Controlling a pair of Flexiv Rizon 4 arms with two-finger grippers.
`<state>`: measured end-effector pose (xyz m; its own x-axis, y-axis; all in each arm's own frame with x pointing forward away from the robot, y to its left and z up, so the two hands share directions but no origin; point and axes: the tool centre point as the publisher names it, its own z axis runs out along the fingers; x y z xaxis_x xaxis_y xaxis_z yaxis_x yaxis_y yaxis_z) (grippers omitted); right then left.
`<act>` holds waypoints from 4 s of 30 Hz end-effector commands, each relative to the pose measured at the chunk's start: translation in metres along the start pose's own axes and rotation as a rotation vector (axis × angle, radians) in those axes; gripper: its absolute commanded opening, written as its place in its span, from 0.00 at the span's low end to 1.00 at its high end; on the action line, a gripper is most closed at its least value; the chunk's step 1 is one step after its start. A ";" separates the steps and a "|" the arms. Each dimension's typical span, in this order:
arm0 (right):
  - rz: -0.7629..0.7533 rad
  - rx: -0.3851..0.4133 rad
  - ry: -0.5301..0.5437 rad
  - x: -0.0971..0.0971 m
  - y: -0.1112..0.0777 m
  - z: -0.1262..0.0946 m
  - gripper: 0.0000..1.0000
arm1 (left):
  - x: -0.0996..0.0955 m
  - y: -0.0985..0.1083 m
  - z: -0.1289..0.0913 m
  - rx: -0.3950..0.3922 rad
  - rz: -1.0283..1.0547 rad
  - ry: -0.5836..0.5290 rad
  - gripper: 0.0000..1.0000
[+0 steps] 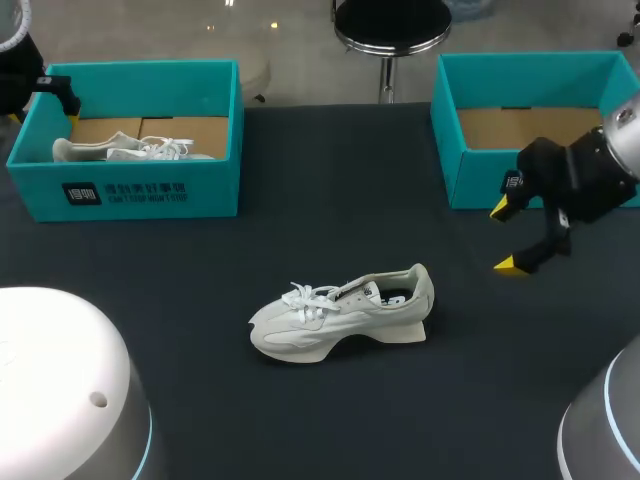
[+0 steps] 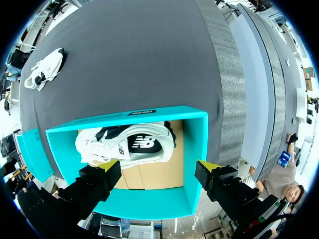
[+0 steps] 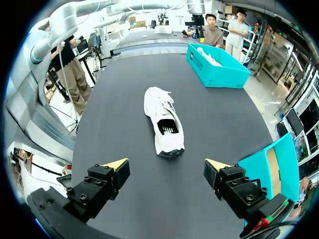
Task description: Take the shoe out of the shoebox, open the shoe tongue, remove and reinsert the insole, then place the shoe into the shoebox
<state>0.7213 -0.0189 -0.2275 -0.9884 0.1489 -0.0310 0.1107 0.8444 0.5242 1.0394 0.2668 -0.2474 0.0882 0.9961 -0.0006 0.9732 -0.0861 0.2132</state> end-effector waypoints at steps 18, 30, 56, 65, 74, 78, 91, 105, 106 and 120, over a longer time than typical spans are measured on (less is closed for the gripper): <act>-0.105 -0.299 -0.025 -0.003 -0.024 -0.004 1.00 | 0.000 -0.001 0.000 -0.002 0.001 0.002 1.00; -0.091 -0.414 -0.001 -0.001 -0.050 0.003 1.00 | 0.000 -0.001 0.000 -0.002 0.001 0.002 1.00; -0.156 -0.475 0.026 -0.004 -0.076 0.042 1.00 | 0.000 -0.001 0.000 -0.002 0.001 0.002 1.00; -0.132 -0.503 0.013 -0.003 -0.085 0.063 1.00 | 0.000 -0.001 0.000 -0.002 0.001 0.002 1.00; -0.124 -0.497 0.056 -0.002 -0.075 0.088 1.00 | 0.000 -0.001 0.000 -0.002 0.001 0.002 1.00; -0.125 -0.499 0.067 0.000 -0.069 0.098 1.00 | 0.000 -0.001 0.000 -0.002 0.001 0.002 1.00; -0.125 -0.512 0.039 -0.001 -0.072 0.105 1.00 | 0.000 -0.001 0.000 -0.002 0.001 0.002 1.00; -0.063 -0.513 0.022 0.002 -0.075 0.124 1.00 | 0.000 -0.001 0.000 -0.002 0.001 0.002 1.00; -0.056 -0.512 0.018 0.002 -0.074 0.125 1.00 | 0.000 -0.001 0.000 -0.002 0.001 0.002 1.00; -0.047 -0.540 0.027 0.005 -0.057 0.153 1.00 | 0.000 -0.001 0.000 -0.002 0.001 0.002 1.00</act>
<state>0.7225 0.0058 -0.3826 -0.9942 0.0968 -0.0458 0.0045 0.4648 0.8854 1.0394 0.2668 -0.2474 0.0882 0.9961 -0.0006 0.9732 -0.0861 0.2132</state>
